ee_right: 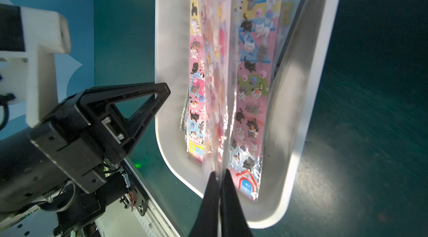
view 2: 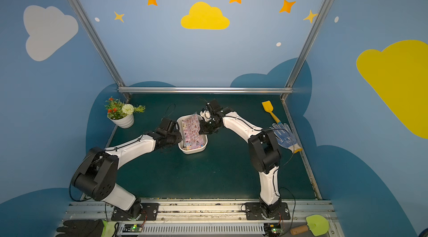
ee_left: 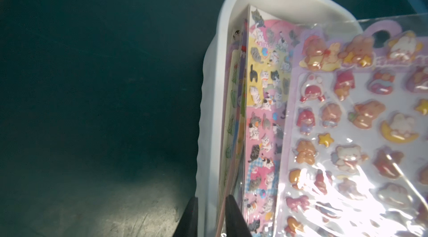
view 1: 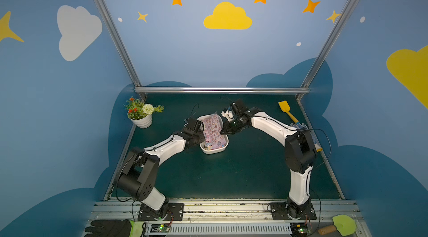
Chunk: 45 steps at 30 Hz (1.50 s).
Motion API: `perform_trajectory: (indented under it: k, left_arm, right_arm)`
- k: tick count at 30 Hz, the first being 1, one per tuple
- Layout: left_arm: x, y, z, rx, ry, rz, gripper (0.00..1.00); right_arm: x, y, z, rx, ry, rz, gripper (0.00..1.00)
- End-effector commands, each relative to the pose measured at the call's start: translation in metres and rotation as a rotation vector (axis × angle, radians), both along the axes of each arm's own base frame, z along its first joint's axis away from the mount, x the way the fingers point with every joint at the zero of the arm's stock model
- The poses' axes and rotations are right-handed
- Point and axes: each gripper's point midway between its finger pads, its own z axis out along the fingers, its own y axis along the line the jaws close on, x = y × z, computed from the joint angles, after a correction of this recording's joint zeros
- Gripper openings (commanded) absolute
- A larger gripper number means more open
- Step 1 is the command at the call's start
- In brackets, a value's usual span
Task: Take the stickers out of the storage box
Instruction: Move the storage box to the center of the board, then place the sticker at the center of the board.
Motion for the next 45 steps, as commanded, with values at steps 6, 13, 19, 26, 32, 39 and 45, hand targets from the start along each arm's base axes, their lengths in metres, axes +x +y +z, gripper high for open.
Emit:
perform_trajectory:
  k: [6,13,19,26,32,39,45]
  left_arm:
    - [0.003,0.004,0.013,0.037,0.002,-0.010,0.11]
    - [-0.002,0.003,0.025,0.014,0.008,-0.010,0.03]
    - [-0.005,0.005,0.035,0.027,0.023,-0.020,0.03]
    - [-0.013,0.009,0.047,0.041,0.063,-0.061,0.03]
    - [-0.022,0.025,0.046,0.034,0.095,-0.066,0.04]
    - [-0.018,0.030,0.046,0.040,0.101,-0.078,0.04]
    - [-0.016,0.034,0.038,0.063,0.127,-0.093,0.04]
  right_arm:
    - [0.014,-0.029,0.073,0.162,-0.069,-0.004,0.00]
    - [0.043,-0.078,0.093,0.196,-0.082,-0.032,0.00]
    - [0.075,-0.120,0.090,0.189,-0.079,-0.070,0.00]
    - [0.104,-0.165,0.056,0.138,-0.024,-0.113,0.00]
    - [0.128,-0.200,0.028,0.127,0.010,-0.162,0.00]
    - [0.142,-0.234,-0.006,0.054,0.052,-0.171,0.00]
    - [0.152,-0.258,-0.032,-0.017,0.081,-0.186,0.00]
